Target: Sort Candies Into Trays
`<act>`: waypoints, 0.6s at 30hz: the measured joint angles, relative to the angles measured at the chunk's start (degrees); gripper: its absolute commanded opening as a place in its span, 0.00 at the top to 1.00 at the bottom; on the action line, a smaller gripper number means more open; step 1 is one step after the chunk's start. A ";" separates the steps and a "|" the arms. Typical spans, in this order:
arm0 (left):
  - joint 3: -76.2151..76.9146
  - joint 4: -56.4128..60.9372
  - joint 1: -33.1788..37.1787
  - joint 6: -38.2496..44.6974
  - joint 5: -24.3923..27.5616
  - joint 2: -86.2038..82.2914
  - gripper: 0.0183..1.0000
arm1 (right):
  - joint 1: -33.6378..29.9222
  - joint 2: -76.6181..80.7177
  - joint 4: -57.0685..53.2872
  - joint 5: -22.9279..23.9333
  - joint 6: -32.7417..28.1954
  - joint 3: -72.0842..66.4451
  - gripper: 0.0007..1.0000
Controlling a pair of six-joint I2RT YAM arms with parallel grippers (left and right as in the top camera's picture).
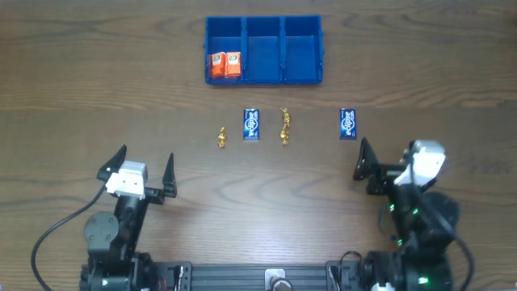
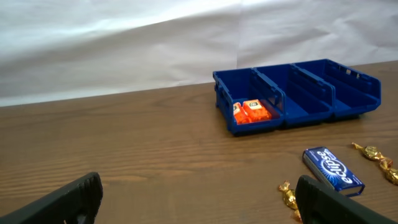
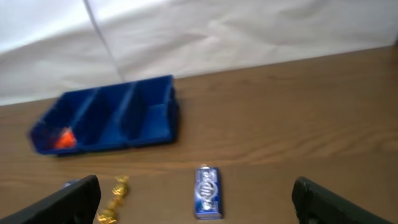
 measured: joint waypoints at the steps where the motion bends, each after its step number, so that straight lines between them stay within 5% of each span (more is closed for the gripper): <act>1: 0.00 0.00 0.00 0.00 0.00 0.00 0.00 | 0.00 2.91 -1.40 -0.70 0.07 3.56 0.00; 12: 0.00 -0.04 0.00 0.00 0.00 0.00 0.00 | 0.00 42.32 -27.39 -3.50 -1.79 36.06 0.00; 18: 0.00 -0.04 0.00 0.00 0.00 -0.02 0.00 | 0.37 61.40 -32.72 -3.28 -3.34 43.28 0.00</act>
